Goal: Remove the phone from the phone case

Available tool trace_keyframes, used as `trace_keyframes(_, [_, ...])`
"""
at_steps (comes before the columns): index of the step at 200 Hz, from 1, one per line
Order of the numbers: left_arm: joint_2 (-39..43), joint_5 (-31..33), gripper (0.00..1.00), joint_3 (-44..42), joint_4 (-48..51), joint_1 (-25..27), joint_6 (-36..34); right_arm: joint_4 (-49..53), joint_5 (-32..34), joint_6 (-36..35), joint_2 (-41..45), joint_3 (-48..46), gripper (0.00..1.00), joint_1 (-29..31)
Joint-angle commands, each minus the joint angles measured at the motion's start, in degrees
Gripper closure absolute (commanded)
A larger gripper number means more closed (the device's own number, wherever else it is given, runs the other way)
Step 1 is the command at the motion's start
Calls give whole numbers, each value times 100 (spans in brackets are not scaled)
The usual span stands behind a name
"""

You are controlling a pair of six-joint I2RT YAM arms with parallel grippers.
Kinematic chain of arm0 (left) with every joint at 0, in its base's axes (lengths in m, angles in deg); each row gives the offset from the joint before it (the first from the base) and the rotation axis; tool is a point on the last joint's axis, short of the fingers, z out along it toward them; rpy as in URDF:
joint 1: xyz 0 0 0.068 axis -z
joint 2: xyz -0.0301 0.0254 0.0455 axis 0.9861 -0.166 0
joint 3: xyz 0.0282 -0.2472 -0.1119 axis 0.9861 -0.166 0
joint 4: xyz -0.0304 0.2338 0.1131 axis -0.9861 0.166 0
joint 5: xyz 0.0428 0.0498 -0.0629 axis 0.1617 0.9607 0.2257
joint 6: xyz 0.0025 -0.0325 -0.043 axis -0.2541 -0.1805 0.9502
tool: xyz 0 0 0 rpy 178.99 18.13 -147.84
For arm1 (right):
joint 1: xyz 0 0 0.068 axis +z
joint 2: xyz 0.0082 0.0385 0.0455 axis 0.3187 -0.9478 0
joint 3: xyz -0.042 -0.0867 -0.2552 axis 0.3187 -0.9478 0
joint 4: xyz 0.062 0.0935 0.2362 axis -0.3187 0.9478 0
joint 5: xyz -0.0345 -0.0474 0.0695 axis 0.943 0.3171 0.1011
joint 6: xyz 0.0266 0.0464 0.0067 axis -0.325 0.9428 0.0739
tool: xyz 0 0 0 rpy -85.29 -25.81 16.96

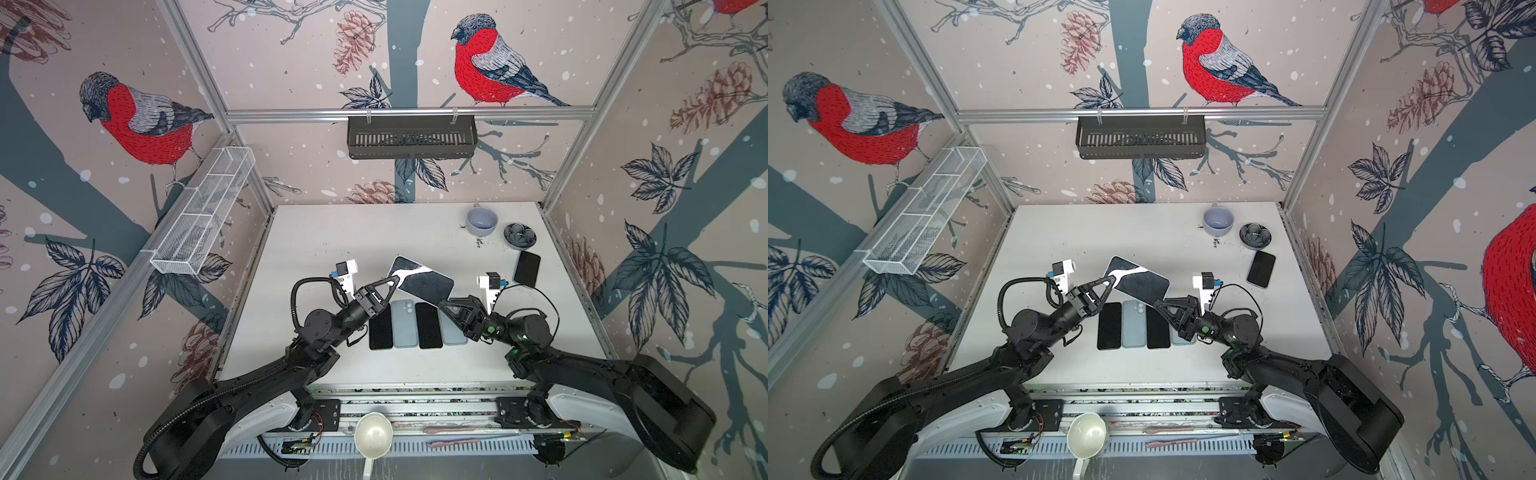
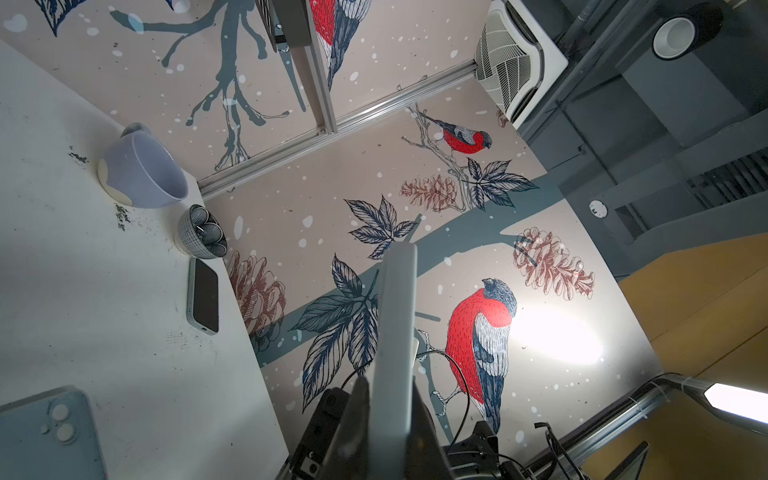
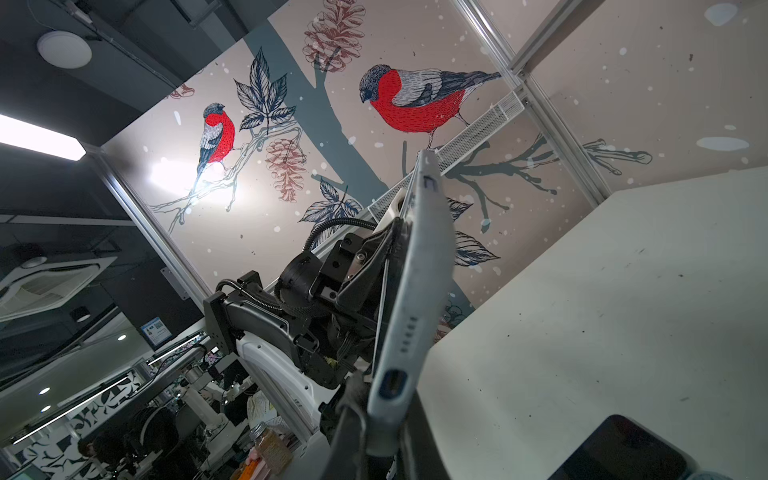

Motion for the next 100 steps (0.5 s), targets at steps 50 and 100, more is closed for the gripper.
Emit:
trace_keyframes(50, [310, -65, 100, 633, 996, 126, 250, 1635, 189, -1965, 173, 155, 90, 32])
trace_keyframes(100, [177, 30, 100, 781, 1188, 157, 373, 2452, 1510, -3293, 663, -47, 79, 366])
